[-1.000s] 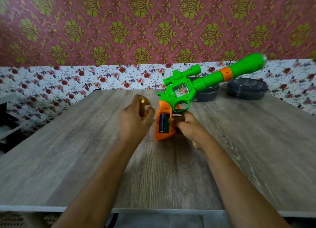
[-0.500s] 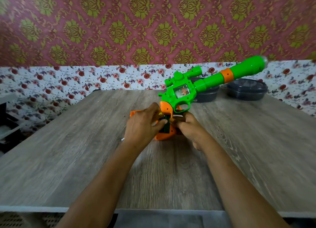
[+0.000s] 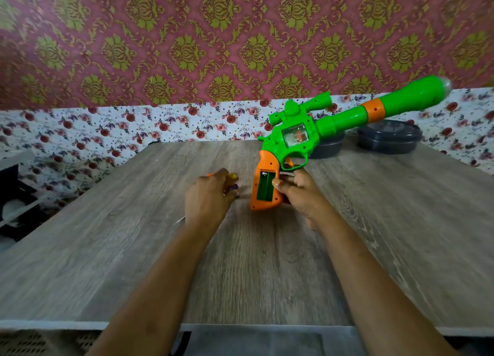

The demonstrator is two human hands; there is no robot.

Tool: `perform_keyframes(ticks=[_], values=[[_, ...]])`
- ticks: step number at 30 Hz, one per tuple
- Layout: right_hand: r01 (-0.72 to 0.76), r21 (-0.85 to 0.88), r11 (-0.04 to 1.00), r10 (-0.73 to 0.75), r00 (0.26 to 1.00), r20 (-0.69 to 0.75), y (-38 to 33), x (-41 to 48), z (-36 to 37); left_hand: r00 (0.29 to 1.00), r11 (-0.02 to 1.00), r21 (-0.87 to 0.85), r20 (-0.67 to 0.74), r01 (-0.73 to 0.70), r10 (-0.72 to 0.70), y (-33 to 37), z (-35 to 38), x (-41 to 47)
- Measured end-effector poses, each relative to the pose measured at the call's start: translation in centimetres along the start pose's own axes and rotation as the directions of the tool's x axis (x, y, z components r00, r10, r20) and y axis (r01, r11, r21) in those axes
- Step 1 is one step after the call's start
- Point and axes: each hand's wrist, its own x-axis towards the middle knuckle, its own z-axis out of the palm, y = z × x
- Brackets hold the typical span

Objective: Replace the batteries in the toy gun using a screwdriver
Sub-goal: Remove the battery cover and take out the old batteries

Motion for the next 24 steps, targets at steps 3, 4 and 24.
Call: perform_keyframes(ticks=[3,4,24], values=[[0.065,-0.083,0.994,-0.067,0.998,-0.021,-0.2,-0.1,0.2,0.994,0.995,0.102,0.111,-0.017,0.005,-0.1,0.5,-0.2],[0.082,-0.107,0.991,-0.085,0.996,-0.02,-0.3,-0.2,0.2,0.992,0.994,0.113,0.13,-0.015,0.001,-0.2,0.7,-0.2],[0.122,-0.183,0.975,-0.124,0.992,0.002,-0.4,-0.1,0.2,0.997,0.866,-0.499,-0.083,-0.046,0.006,0.7,-0.6,-0.2]])
